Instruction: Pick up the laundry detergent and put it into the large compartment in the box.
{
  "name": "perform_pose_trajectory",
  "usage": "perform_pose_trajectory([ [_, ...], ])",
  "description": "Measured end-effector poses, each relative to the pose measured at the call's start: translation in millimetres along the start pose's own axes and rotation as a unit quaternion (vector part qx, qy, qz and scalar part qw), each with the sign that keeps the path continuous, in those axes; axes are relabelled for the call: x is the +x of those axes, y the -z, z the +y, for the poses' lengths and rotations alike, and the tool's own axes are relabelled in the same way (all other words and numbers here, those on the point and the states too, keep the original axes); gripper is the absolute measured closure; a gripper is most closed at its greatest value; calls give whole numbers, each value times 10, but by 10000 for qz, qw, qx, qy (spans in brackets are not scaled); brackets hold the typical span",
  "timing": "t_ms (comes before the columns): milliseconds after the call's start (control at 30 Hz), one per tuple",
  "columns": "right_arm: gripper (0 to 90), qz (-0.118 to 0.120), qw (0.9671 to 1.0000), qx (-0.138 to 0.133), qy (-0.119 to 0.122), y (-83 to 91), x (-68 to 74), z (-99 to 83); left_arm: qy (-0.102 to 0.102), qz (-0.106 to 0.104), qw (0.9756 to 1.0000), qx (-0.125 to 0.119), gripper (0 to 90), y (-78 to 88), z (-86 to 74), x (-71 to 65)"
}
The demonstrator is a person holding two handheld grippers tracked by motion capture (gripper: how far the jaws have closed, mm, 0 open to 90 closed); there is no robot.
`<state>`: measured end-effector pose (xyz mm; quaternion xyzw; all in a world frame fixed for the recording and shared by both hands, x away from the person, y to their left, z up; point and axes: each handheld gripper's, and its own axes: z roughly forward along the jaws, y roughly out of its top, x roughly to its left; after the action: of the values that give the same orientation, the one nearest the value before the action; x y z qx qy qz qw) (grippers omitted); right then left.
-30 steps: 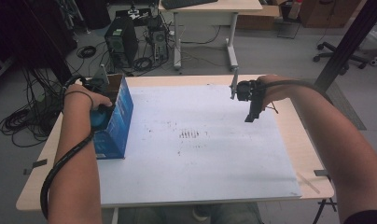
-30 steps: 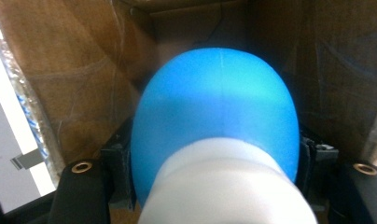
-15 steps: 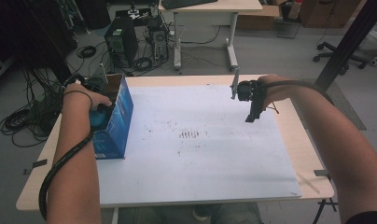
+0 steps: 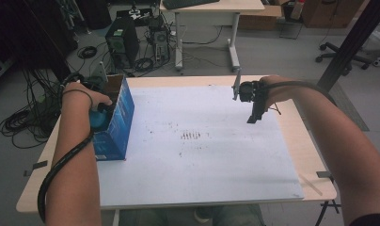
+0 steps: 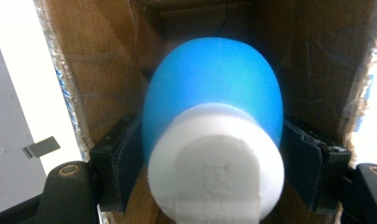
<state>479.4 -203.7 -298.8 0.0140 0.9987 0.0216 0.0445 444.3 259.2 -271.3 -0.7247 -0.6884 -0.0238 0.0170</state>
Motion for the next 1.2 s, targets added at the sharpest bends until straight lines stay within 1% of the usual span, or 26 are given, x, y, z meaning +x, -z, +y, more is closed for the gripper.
perform_pose_trajectory([
  [700, 68, -11, 10000, -17, 10, 3, 0, 2, 38, 23, 10000, 26, 243, 38, -17, 6],
  [900, 68, -11, 10000, -22, 11, 10, 5, 1, 32, 58, 10000, 17, 240, 71, -22, -9],
  [1200, 68, -20, 10000, -44, 4, 13, 11, -11, 55, 36, 10000, 23, 232, 135, -41, -24],
])
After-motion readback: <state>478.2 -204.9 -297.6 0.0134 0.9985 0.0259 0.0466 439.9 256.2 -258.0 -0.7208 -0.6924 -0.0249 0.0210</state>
